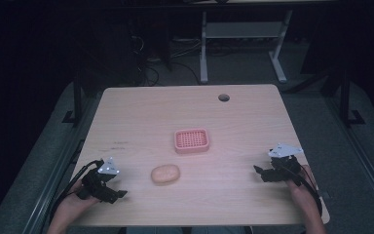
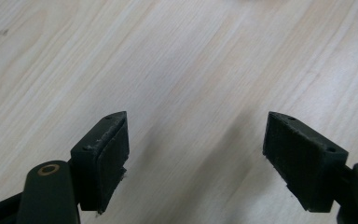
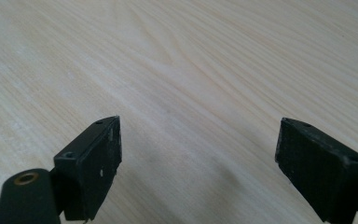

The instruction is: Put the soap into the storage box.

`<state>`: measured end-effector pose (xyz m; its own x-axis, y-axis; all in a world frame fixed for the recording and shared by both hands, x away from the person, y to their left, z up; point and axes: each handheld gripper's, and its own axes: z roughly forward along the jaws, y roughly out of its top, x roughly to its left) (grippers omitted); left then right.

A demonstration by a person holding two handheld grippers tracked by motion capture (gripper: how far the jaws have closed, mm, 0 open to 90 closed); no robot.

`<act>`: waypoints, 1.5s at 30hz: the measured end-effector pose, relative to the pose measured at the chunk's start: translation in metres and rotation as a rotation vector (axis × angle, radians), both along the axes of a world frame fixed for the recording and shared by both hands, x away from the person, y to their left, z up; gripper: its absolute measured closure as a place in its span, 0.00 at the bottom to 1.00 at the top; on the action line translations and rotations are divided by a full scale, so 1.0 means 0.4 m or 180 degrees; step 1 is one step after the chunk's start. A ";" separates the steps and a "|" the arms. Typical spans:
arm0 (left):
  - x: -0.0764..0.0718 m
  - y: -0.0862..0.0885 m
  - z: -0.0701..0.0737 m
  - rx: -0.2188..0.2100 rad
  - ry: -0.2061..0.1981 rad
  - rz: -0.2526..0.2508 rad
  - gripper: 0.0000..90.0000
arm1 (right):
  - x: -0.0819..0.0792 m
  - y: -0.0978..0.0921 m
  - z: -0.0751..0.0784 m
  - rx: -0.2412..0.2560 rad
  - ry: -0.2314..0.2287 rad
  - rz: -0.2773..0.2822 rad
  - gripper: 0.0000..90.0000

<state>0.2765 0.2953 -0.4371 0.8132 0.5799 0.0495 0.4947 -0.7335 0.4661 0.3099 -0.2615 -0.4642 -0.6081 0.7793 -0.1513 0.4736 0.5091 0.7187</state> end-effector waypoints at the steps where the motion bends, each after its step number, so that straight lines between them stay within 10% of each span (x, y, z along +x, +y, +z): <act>1: 0.000 -0.003 0.001 0.0010 -0.0005 -0.0023 0.25 | -0.001 0.002 0.000 0.0000 0.0006 0.0005 0.15; 45: 0.036 -0.178 0.023 0.0232 0.0016 -0.0525 0.25 | -0.003 0.012 -0.003 0.0001 0.0028 0.0055 0.15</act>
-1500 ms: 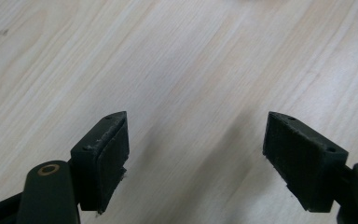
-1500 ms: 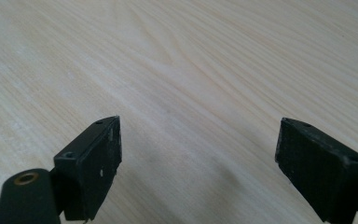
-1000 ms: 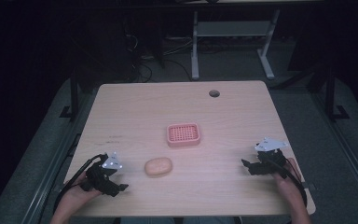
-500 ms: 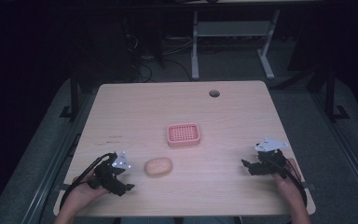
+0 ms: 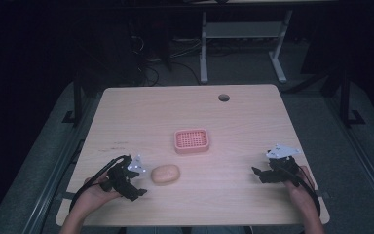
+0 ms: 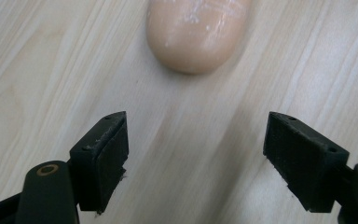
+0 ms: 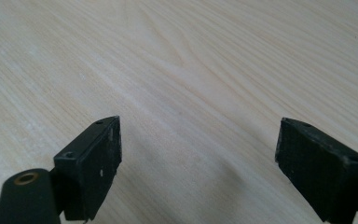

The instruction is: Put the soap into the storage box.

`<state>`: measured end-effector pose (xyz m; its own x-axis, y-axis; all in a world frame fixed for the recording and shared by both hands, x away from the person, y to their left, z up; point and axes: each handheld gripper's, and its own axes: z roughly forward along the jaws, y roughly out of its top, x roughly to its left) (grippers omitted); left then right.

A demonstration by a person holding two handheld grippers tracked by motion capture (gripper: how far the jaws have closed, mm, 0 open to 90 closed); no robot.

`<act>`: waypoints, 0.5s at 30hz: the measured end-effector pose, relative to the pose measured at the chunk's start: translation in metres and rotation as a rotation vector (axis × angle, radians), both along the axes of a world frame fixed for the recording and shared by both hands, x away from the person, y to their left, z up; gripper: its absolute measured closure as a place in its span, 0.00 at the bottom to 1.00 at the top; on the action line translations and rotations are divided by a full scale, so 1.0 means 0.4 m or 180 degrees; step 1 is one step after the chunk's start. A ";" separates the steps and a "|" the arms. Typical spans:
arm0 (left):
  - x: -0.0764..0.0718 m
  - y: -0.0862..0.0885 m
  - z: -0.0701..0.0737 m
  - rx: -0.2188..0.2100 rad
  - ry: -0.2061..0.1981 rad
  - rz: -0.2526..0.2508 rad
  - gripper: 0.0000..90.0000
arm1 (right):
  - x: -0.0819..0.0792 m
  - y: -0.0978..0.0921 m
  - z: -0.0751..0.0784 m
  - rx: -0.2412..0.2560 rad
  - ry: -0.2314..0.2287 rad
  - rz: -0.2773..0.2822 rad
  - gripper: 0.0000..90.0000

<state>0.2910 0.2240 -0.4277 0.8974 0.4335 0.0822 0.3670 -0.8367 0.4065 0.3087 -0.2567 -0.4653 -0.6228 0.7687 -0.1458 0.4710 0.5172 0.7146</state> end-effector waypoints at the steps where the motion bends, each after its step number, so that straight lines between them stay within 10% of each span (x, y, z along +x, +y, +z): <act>1: 0.002 -0.005 0.001 0.0002 -0.0003 -0.0014 0.25 | 0.000 0.000 0.000 0.0001 0.0003 -0.0001 0.15; 15: 0.030 -0.051 -0.001 0.0028 0.0046 -0.0095 0.25 | -0.002 0.001 0.001 0.0030 0.0012 -0.0016 0.15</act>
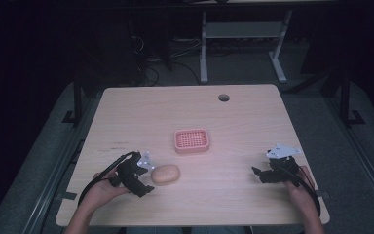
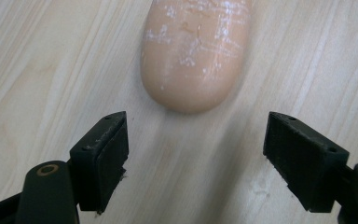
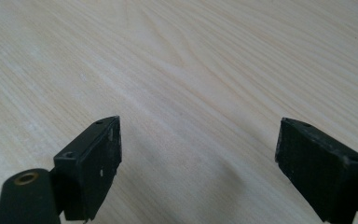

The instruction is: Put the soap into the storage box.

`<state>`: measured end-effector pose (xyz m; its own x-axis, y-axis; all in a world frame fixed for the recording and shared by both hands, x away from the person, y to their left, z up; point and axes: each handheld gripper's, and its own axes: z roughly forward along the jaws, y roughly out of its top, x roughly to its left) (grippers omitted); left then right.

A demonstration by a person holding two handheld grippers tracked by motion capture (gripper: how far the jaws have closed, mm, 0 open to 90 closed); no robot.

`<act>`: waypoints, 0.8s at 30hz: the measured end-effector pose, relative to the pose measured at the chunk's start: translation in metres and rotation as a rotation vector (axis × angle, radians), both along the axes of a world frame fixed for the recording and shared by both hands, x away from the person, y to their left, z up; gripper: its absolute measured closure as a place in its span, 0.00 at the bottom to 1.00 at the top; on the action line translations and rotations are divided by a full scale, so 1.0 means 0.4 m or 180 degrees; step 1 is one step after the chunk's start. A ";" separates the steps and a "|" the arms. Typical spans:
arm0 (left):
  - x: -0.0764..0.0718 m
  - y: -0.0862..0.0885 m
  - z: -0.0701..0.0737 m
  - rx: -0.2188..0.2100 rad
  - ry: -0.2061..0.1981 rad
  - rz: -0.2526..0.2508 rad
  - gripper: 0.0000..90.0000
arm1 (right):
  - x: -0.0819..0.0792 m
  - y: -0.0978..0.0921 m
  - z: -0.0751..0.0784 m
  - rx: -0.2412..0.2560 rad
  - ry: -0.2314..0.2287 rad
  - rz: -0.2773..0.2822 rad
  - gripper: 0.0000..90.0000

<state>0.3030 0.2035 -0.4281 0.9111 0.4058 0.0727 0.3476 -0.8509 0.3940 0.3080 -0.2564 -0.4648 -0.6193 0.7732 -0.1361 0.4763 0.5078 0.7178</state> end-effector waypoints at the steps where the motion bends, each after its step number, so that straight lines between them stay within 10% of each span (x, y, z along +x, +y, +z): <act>1: 0.003 -0.004 0.000 0.0014 0.0003 -0.0021 0.25 | 0.000 0.000 0.000 0.0000 -0.0003 0.0003 0.15; 24: 0.041 -0.057 -0.006 0.0050 0.0060 -0.0066 0.24 | -0.001 0.001 0.001 0.0004 -0.0012 0.0042 0.15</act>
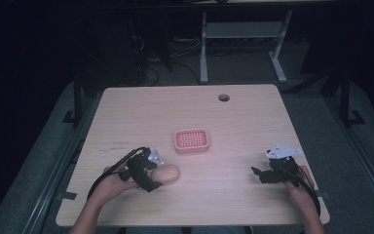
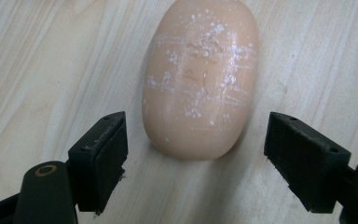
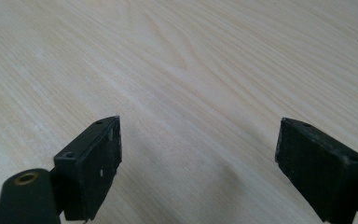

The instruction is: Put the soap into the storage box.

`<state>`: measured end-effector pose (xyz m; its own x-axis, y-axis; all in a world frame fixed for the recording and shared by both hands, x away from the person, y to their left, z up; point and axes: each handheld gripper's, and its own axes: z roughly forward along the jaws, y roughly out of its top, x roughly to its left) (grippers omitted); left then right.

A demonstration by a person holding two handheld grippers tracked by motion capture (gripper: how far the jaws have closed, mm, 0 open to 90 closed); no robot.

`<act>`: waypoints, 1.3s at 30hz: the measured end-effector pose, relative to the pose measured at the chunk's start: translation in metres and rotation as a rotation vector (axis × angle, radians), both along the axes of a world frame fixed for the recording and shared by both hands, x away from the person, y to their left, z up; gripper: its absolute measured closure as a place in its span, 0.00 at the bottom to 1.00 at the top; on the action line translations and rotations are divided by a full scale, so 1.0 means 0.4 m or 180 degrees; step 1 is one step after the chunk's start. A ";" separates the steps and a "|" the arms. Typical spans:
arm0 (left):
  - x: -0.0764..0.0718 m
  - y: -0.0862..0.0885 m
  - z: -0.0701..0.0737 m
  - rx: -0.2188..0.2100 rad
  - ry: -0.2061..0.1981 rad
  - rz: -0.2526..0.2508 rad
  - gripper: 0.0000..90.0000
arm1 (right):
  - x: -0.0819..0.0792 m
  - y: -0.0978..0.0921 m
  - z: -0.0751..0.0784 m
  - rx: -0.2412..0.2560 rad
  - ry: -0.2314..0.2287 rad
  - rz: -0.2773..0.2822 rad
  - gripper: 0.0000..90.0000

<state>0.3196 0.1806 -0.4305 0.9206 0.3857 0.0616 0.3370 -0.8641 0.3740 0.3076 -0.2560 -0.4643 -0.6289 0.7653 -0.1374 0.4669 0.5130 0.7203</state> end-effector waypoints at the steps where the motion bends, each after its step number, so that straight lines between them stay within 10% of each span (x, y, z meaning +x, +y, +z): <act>1: 0.002 -0.004 -0.001 0.0000 0.0010 0.0005 0.24 | 0.000 0.000 0.000 -0.0004 0.0002 0.0001 0.15; 39: 0.049 -0.068 -0.022 0.0075 0.0212 -0.0111 0.26 | 0.002 0.001 -0.002 -0.0026 0.0021 0.0033 0.15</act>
<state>0.3392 0.1535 -0.4394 0.9357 0.3526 0.0083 0.3302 -0.8839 0.3311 0.3083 -0.2554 -0.4651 -0.6376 0.7576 -0.1396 0.4662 0.5237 0.7130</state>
